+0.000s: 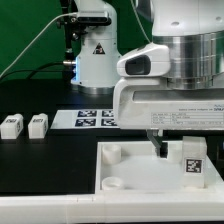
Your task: Assemble one leg
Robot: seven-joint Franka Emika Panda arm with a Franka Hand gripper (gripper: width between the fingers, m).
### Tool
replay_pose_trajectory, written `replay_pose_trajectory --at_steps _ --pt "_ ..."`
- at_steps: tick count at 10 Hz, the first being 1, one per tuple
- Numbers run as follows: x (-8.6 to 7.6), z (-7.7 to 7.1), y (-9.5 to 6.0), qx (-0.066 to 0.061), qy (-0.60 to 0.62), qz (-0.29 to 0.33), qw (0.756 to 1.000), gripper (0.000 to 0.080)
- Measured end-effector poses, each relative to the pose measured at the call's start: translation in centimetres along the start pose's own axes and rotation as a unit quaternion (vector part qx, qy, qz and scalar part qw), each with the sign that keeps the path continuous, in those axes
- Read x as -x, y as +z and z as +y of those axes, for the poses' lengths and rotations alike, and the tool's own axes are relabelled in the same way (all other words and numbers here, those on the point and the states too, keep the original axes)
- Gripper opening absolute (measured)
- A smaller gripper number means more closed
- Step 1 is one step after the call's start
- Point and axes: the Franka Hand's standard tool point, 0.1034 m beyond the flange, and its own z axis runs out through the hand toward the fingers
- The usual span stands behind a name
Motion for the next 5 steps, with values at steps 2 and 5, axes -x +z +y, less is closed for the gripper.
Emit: replay_pose_trajectory --at_steps 2,5 --pt "-0.01 0.07 0.05 0.000 0.042 0.000 0.999 0.0392" --pt "-0.04 0.24 0.10 -0.003 0.307 -0.003 0.952 0.0291"
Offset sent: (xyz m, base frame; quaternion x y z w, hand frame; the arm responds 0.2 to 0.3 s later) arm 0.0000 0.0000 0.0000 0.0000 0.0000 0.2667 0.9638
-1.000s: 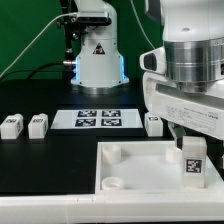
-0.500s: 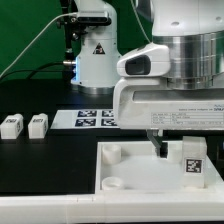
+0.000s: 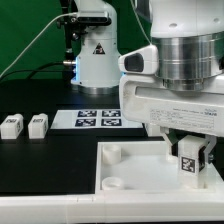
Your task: Assemble one leg
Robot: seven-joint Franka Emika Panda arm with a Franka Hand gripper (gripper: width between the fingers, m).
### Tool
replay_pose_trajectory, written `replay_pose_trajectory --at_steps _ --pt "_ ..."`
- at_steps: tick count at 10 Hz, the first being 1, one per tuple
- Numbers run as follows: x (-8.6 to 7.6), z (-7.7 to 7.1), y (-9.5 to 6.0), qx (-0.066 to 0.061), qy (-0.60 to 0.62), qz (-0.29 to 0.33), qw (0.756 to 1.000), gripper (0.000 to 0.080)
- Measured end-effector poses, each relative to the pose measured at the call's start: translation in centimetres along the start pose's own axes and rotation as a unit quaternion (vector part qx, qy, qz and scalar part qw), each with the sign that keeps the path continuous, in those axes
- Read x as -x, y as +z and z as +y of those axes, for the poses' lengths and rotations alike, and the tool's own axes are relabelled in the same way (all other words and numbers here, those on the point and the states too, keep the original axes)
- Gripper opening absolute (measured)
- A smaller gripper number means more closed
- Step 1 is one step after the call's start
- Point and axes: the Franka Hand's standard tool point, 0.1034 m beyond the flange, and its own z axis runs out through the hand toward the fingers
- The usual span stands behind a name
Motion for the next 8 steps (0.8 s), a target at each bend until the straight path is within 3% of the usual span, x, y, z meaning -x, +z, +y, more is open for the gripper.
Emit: replay_pose_trajectory --at_steps 2,5,7,8 --pt "-0.24 -0.08 0.01 0.003 0.129 -0.002 0.992 0.0291" --pt "-0.14 -0.11 -0.07 0.008 0.363 -0.010 0.932 0.0293" --pt "-0.17 -0.09 -0.19 0.009 0.454 -0.008 0.891 0.0293" --pt "-0.25 0.01 -0.22 0.010 0.469 -0.003 0.883 0.0298"
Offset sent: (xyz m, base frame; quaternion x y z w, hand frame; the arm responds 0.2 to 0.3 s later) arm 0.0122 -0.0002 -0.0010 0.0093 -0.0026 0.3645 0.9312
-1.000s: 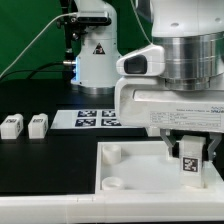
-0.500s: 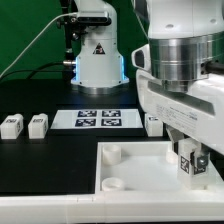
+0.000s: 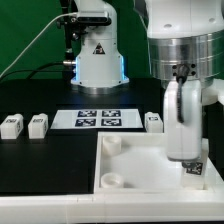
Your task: Assemble one leg
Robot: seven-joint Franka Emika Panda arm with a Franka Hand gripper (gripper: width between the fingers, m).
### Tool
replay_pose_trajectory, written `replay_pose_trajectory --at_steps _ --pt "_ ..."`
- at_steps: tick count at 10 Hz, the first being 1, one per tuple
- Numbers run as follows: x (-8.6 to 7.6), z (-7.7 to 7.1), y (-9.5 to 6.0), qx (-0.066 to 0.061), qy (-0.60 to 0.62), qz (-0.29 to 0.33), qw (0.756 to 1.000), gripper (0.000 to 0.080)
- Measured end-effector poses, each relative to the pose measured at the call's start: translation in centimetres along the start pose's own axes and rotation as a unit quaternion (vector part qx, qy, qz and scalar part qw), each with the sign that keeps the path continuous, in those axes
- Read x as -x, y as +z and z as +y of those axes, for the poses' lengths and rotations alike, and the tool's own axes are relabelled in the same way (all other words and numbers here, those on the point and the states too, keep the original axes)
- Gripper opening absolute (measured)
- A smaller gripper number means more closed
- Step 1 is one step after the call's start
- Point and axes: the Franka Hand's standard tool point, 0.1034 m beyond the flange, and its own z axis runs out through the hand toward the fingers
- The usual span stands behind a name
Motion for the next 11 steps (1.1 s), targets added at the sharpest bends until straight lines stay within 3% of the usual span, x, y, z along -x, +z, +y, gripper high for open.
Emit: replay_pose_trajectory --at_steps 2,4,5,7,9,11 --pt "0.0 0.1 0.1 -0.001 -0.014 0.004 1.000 0.0298" --pt "0.0 0.2 0.1 -0.001 -0.018 0.005 1.000 0.0541" --pt "0.1 0.2 0.1 0.000 -0.045 0.005 0.999 0.0615" --pt "0.8 1.8 -0.8 -0.006 -0.042 -0.012 0.999 0.0648" --pt "1.0 1.9 -2.4 -0.015 -0.189 -0.017 0.982 0.0649" --pt "1.2 1.9 -2.6 -0.016 -0.214 -0.018 0.977 0.0649"
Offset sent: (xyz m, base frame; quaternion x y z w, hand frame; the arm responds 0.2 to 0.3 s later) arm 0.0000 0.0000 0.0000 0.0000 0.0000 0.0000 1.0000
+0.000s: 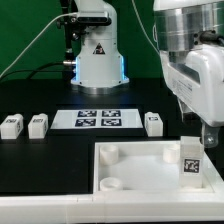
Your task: Assemble one leg
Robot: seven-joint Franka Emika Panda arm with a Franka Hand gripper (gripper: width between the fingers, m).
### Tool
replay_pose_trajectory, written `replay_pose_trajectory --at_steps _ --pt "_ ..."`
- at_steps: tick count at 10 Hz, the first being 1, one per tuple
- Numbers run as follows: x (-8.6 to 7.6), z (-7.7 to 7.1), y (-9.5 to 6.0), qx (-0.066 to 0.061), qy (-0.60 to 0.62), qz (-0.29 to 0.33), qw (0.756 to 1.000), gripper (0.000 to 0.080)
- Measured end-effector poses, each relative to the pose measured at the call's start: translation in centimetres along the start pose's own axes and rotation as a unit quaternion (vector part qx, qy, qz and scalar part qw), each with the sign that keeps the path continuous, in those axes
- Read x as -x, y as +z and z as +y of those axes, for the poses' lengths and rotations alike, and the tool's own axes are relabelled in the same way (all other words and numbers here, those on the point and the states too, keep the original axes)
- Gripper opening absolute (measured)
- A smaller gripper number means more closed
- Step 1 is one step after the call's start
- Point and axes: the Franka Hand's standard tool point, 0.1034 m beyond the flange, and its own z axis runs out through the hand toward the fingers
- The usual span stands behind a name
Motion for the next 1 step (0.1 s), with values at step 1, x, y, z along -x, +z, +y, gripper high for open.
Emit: replay_pose_trajectory --at_steps 1 --pt "-0.01 0.03 0.06 0.001 0.000 0.000 1.000 0.0649"
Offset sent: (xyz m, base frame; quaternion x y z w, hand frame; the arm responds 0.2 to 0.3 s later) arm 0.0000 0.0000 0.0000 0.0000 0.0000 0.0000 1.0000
